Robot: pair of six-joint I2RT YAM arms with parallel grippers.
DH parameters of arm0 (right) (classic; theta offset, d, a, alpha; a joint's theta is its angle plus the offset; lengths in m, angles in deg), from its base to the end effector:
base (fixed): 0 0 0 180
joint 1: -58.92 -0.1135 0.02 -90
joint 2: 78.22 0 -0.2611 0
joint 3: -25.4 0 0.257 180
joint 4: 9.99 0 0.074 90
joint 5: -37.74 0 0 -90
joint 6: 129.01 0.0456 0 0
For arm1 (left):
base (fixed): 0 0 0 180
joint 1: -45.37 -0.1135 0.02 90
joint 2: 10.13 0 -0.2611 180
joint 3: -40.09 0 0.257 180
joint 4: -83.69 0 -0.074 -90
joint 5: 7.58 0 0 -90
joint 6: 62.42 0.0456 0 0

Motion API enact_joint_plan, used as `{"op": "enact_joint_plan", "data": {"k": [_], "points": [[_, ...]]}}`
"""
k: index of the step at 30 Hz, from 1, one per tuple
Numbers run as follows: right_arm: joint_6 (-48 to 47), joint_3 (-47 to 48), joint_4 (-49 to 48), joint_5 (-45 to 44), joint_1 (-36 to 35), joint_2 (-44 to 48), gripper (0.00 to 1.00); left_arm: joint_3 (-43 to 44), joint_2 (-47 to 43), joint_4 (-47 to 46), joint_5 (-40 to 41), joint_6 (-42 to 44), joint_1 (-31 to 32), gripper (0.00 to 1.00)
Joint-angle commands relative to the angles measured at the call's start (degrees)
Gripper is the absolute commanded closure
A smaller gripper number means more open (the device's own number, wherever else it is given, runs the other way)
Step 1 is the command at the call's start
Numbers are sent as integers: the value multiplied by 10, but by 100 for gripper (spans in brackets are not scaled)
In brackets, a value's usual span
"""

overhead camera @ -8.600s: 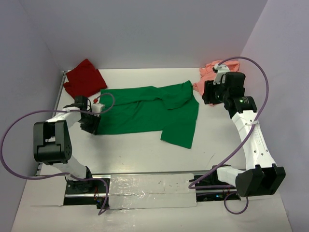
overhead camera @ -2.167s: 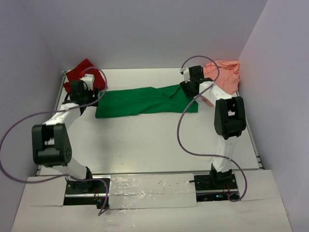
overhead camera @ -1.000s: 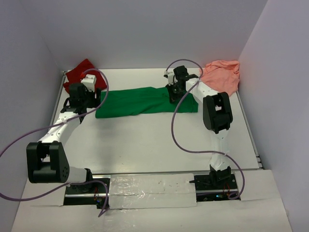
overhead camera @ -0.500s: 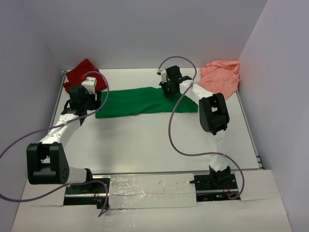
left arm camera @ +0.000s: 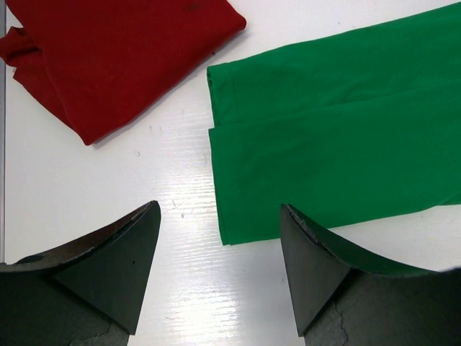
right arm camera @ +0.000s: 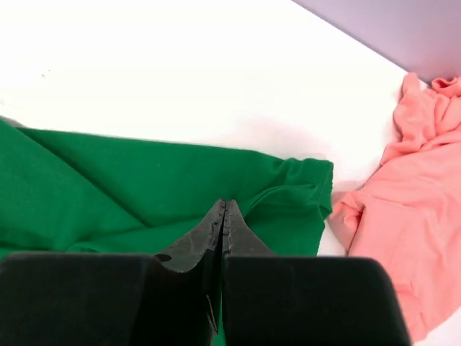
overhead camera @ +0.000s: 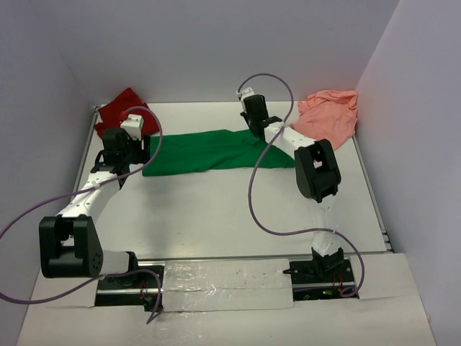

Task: Fold and stack the t-shirts
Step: Fold the other side of the tshirt into a rectangle

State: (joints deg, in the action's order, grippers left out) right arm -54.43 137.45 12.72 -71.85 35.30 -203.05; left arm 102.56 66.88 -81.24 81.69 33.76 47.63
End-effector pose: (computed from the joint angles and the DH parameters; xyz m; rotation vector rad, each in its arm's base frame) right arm 0.4780 0.1923 0.2031 -0.5395 2.0956 -0.2918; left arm 0.3138 -0.0130 0.2443 0.1613 2.0814 0.0283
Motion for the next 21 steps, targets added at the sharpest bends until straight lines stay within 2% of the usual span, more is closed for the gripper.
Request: {"op": "enact_joint_plan", "data": {"k": [1,7,21], "points": [[-4,-21,-30,-2,1,42,100,-3,-24,-31,5,-4,1,24],[41,30,123,110,2,34,100,2,-19,-18,-7,0,1,24],[73,105,291,186,4,-23,100,2,-10,-17,-20,3,2,25]]}}
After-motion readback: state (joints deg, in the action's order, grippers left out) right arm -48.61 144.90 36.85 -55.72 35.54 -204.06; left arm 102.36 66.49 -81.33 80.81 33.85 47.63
